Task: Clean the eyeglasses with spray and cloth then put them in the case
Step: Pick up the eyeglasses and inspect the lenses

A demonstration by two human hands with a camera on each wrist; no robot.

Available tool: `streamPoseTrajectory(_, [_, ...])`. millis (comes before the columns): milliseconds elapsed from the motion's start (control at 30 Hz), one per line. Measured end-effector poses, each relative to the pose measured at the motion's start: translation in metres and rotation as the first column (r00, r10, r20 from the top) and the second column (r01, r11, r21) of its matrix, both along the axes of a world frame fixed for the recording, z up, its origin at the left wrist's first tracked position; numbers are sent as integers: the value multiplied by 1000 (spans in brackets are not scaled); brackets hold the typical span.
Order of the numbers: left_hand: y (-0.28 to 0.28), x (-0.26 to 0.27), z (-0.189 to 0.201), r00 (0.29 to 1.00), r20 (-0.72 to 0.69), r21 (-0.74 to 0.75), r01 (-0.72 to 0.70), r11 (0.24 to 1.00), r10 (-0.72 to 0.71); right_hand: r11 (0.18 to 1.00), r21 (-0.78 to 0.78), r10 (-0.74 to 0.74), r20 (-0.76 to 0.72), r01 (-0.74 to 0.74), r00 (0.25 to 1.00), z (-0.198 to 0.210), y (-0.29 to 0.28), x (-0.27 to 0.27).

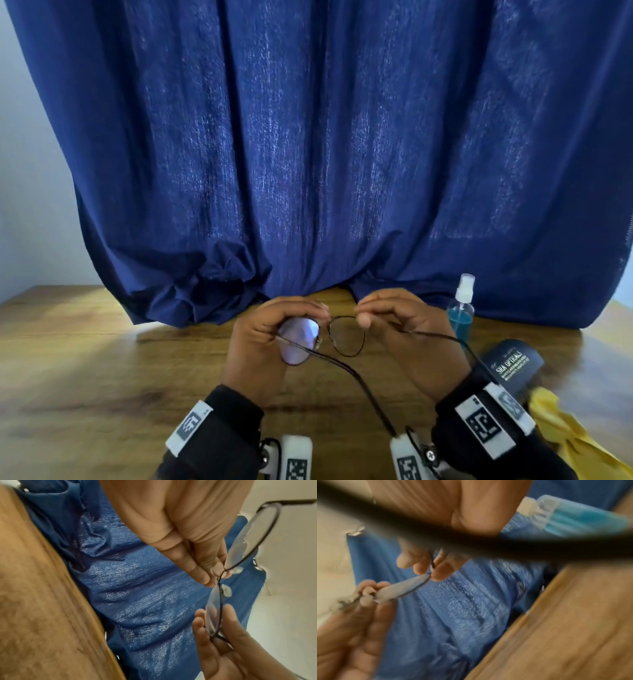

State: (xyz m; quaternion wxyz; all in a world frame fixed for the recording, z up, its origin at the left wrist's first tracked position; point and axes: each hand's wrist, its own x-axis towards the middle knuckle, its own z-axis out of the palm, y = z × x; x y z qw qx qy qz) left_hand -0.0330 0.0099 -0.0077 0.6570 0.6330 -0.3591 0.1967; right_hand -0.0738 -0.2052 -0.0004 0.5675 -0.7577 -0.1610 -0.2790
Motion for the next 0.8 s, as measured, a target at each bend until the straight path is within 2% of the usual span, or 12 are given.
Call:
streamPoseTrajectory(33, [0, 2, -2, 998, -60, -31, -5, 1000, 3, 999, -48, 6, 22, -5, 1000, -1, 0, 0])
streamPoseTrajectory(100, [2, 9, -3, 991, -133, -68, -13, 998, 4, 1000, -27, 13, 67, -11, 998, 1, 0, -1])
streamPoseTrajectory(167, [1, 12, 2, 987, -154, -61, 43, 997, -52, 1000, -19, -4, 139, 7, 990, 1, 1, -1])
streamPoseTrajectory(233, [4, 10, 6, 971, -203, -136, 102, 985, -128, 999, -44, -17, 183, 25, 983, 0, 2, -2])
streamPoseTrajectory(300, [7, 11, 3, 962, -209, -209, 132, 969, -176, 998, -52, -29, 201, 40, 979, 2, 5, -5])
streamPoseTrajectory(367, [5, 8, 2, 973, -180, -206, 109, 972, -147, 996, -65, -47, 206, 61, 977, 5, 7, -9])
streamPoseTrajectory(433, [2, 5, 3, 975, -192, -188, 77, 979, -114, 998, 12, -56, 101, 55, 993, 9, 10, -12])
streamPoseTrajectory(500, [-1, 1, 3, 949, -274, -232, 93, 968, -157, 981, 194, 32, -89, -14, 996, 11, 13, -12])
streamPoseTrajectory(567, [-6, -5, 6, 911, -338, -274, 145, 951, -237, 904, 422, 201, -283, -66, 938, 12, 15, -10])
streamPoseTrajectory(633, [-10, -6, 5, 883, -386, -288, 158, 945, -265, 781, 622, 369, -395, -51, 841, 10, 16, -7])
streamPoseTrajectory(700, [-14, -3, 3, 842, -465, -307, 136, 942, -273, 734, 678, 410, -469, 22, 782, 7, 14, -2])
streamPoseTrajectory(800, [-16, 2, -4, 737, -615, -319, 93, 943, -280, 720, 686, 350, -491, 107, 798, -4, 12, 4])
